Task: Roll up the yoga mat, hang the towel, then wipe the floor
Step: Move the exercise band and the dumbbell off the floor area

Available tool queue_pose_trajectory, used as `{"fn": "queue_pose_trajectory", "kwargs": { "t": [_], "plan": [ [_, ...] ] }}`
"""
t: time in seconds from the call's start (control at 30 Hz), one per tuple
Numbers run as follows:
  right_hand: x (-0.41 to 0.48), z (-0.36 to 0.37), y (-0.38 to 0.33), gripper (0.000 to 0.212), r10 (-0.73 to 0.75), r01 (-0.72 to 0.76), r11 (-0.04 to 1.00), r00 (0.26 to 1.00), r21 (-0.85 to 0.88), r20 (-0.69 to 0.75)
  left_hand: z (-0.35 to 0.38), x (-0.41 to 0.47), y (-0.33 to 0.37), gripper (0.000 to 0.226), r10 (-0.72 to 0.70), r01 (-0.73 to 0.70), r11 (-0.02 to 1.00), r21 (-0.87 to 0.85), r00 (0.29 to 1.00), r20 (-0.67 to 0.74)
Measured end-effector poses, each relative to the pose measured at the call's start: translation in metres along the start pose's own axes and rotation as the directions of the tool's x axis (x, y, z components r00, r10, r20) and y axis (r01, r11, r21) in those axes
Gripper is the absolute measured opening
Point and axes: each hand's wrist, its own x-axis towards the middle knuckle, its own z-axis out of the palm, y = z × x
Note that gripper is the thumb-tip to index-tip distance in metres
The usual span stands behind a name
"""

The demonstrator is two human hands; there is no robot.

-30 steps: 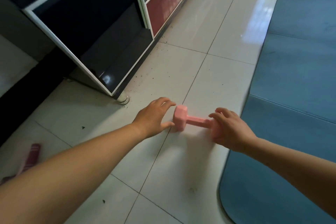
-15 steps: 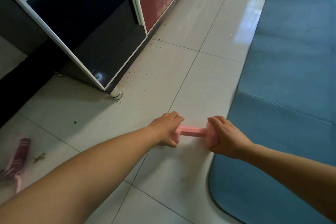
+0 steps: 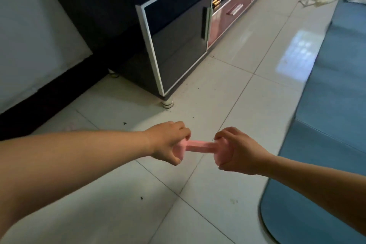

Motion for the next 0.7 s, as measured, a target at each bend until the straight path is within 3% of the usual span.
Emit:
{"fn": "queue_pose_trajectory", "kwargs": {
  "t": [0.23,0.37,0.57,0.7],
  "plan": [
    [0.046,0.013,-0.112,0.054,-0.216,0.226,0.970,0.970,-0.090,0.111,0.027,-0.114,-0.063,0.057,-0.192,0.177,0.977,-0.115,0.972,-0.137],
    [0.076,0.050,-0.166,0.055,-0.251,0.265,0.961,0.957,-0.084,0.148,0.067,-0.165,-0.102,0.057,-0.314,0.287,0.938,-0.197,0.941,-0.124],
    [0.124,0.118,-0.232,0.047,-0.320,0.351,0.932,0.916,-0.094,0.244,0.117,-0.225,-0.160,0.061,-0.385,0.368,0.907,-0.203,0.921,-0.052],
    [0.160,0.158,-0.255,0.054,-0.332,0.364,0.930,0.894,-0.056,0.300,0.150,-0.249,-0.187,0.063,-0.475,0.449,0.851,-0.273,0.879,-0.037]
  ]
}}
